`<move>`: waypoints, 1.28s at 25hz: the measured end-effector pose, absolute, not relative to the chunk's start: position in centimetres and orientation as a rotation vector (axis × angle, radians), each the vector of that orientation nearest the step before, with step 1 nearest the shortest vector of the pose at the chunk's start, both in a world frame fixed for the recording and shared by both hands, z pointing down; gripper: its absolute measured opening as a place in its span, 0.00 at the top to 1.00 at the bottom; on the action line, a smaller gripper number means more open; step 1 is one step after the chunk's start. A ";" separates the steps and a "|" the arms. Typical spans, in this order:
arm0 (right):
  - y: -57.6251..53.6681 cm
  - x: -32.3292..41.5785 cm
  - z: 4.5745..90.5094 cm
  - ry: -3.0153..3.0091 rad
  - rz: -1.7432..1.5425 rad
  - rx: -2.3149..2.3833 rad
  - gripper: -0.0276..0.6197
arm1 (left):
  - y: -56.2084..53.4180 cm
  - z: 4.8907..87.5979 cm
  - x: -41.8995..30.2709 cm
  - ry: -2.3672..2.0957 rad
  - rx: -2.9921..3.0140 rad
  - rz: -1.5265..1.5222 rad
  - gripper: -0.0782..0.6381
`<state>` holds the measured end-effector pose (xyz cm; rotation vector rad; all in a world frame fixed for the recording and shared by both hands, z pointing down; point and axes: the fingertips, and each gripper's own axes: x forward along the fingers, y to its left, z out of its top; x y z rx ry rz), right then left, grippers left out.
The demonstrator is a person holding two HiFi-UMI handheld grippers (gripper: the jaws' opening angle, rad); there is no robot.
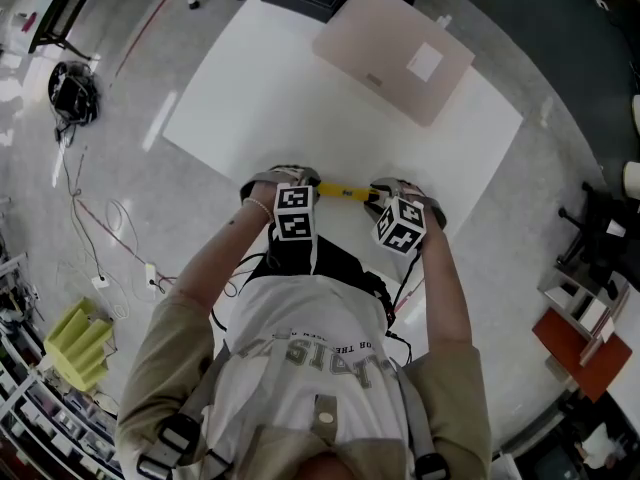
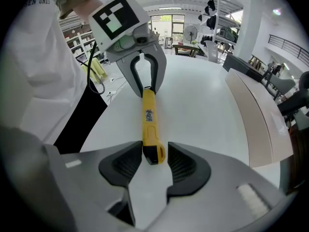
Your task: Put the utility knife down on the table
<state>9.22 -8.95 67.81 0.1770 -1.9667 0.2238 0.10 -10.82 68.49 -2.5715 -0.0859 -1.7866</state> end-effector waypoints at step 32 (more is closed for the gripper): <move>-8.7 8.8 68.4 -1.929 0.091 0.162 0.74 | -10.6 68.6 0.2 -0.088 -2.756 -1.872 0.67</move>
